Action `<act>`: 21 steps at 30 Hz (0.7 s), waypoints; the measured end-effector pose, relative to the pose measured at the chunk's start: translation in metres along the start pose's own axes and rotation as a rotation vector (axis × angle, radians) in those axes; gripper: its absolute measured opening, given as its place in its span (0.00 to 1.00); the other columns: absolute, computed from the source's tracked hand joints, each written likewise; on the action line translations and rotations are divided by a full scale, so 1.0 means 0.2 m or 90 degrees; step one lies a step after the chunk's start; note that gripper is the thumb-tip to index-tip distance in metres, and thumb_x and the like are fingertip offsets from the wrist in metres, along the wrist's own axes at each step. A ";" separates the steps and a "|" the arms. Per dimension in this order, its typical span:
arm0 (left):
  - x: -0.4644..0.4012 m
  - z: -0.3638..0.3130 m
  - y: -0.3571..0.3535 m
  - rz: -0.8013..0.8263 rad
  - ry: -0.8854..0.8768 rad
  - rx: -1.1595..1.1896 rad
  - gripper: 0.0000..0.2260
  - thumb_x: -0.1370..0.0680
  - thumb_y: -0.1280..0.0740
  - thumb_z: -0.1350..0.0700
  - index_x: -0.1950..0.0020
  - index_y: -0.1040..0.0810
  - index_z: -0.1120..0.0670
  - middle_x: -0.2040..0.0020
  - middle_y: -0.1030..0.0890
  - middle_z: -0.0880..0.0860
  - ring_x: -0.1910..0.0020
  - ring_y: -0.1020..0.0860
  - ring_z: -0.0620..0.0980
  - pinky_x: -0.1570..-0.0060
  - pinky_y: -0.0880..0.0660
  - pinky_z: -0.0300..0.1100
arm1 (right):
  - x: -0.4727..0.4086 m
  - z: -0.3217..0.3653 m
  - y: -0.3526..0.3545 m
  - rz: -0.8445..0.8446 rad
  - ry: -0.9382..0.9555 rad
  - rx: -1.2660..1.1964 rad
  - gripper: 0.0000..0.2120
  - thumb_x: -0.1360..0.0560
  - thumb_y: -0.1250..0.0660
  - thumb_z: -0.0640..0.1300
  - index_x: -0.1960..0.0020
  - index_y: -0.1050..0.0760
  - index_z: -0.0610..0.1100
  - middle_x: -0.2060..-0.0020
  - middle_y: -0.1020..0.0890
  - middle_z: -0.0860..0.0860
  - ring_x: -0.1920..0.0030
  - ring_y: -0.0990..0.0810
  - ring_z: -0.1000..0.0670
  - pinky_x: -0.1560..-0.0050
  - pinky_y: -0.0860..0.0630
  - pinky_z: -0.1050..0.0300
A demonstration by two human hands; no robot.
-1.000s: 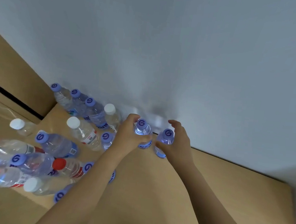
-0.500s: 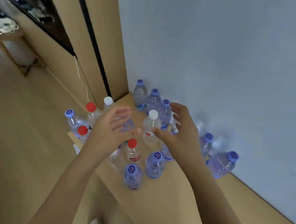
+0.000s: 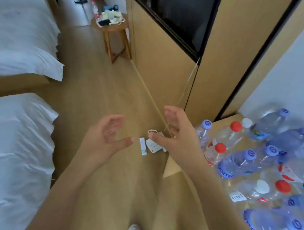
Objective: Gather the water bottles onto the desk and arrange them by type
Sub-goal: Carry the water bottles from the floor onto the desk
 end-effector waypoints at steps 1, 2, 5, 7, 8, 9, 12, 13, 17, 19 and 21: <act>-0.02 0.03 0.12 -0.022 0.010 -0.002 0.26 0.41 0.21 0.50 0.44 0.21 0.42 0.43 0.19 0.42 0.42 0.21 0.36 0.40 0.26 0.35 | -0.04 0.01 -0.11 0.016 -0.004 0.001 0.31 0.32 0.22 0.41 0.35 0.31 0.57 0.42 0.26 0.65 0.37 0.29 0.65 0.38 0.31 0.66; -0.03 0.05 0.19 -0.036 0.017 0.001 0.26 0.41 0.21 0.50 0.44 0.21 0.42 0.43 0.18 0.43 0.42 0.21 0.36 0.39 0.26 0.36 | -0.06 0.02 -0.16 0.026 -0.011 0.012 0.32 0.32 0.21 0.42 0.33 0.31 0.56 0.41 0.26 0.63 0.35 0.29 0.62 0.35 0.31 0.60; -0.08 0.14 0.44 -0.083 0.037 0.004 0.26 0.39 0.21 0.51 0.43 0.21 0.44 0.46 0.18 0.40 0.42 0.21 0.36 0.38 0.26 0.37 | -0.19 0.05 -0.40 0.068 -0.035 0.024 0.34 0.31 0.21 0.44 0.31 0.32 0.56 0.36 0.27 0.60 0.33 0.29 0.58 0.33 0.31 0.54; -0.14 0.21 0.61 -0.121 0.055 -0.001 0.26 0.39 0.21 0.50 0.42 0.21 0.44 0.47 0.18 0.37 0.43 0.21 0.34 0.39 0.26 0.35 | -0.32 0.06 -0.59 0.109 -0.041 0.021 0.33 0.31 0.22 0.43 0.31 0.33 0.56 0.37 0.27 0.60 0.34 0.30 0.57 0.32 0.31 0.55; -0.18 0.25 0.68 -0.133 0.064 0.001 0.26 0.39 0.21 0.49 0.42 0.21 0.44 0.47 0.18 0.37 0.43 0.21 0.34 0.40 0.26 0.35 | -0.39 0.06 -0.67 0.127 -0.045 0.017 0.33 0.30 0.22 0.42 0.31 0.33 0.56 0.37 0.28 0.60 0.34 0.30 0.57 0.32 0.32 0.56; -0.23 0.28 0.75 -0.145 0.075 0.001 0.26 0.39 0.21 0.49 0.42 0.21 0.44 0.46 0.18 0.39 0.43 0.22 0.34 0.39 0.26 0.35 | -0.46 0.06 -0.75 0.144 -0.049 0.013 0.34 0.30 0.22 0.42 0.30 0.33 0.55 0.37 0.28 0.60 0.34 0.31 0.57 0.33 0.32 0.58; -0.43 0.37 0.91 -0.178 0.102 -0.003 0.24 0.35 0.20 0.53 0.40 0.21 0.47 0.42 0.19 0.44 0.41 0.21 0.37 0.38 0.26 0.39 | -0.75 0.05 -0.95 0.177 -0.058 0.012 0.34 0.30 0.22 0.42 0.29 0.34 0.53 0.33 0.29 0.57 0.32 0.31 0.56 0.33 0.34 0.59; -0.52 0.40 0.96 -0.187 0.107 -0.007 0.23 0.33 0.20 0.55 0.40 0.21 0.48 0.42 0.19 0.44 0.41 0.21 0.37 0.38 0.26 0.39 | -0.86 0.04 -1.01 0.182 -0.058 0.013 0.34 0.30 0.22 0.42 0.29 0.34 0.53 0.32 0.29 0.55 0.32 0.31 0.56 0.32 0.34 0.58; -0.99 0.45 1.16 -0.216 0.112 -0.013 0.23 0.33 0.21 0.57 0.40 0.21 0.48 0.42 0.19 0.45 0.40 0.21 0.40 0.37 0.25 0.40 | -1.40 0.03 -1.27 0.196 -0.046 -0.001 0.32 0.31 0.22 0.42 0.33 0.32 0.56 0.33 0.27 0.55 0.34 0.29 0.56 0.33 0.32 0.57; -1.28 0.45 1.26 -0.223 0.115 -0.020 0.23 0.32 0.21 0.57 0.39 0.22 0.49 0.40 0.19 0.46 0.39 0.22 0.43 0.35 0.26 0.46 | -1.69 0.04 -1.38 0.210 -0.038 -0.016 0.31 0.31 0.21 0.42 0.35 0.32 0.57 0.34 0.27 0.55 0.33 0.29 0.54 0.34 0.32 0.57; -1.55 0.42 1.36 -0.228 0.114 -0.031 0.23 0.32 0.21 0.55 0.39 0.22 0.48 0.39 0.19 0.45 0.39 0.22 0.42 0.35 0.25 0.48 | -1.98 0.07 -1.47 0.218 -0.031 -0.023 0.31 0.32 0.21 0.42 0.36 0.32 0.58 0.36 0.27 0.56 0.34 0.28 0.54 0.36 0.31 0.59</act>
Point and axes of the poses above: each hand's wrist, its own x-axis away from the middle knuckle, its own y-axis out of the back of the hand, z = x × y, the point moved 7 cm from there along -x, towards the middle knuckle
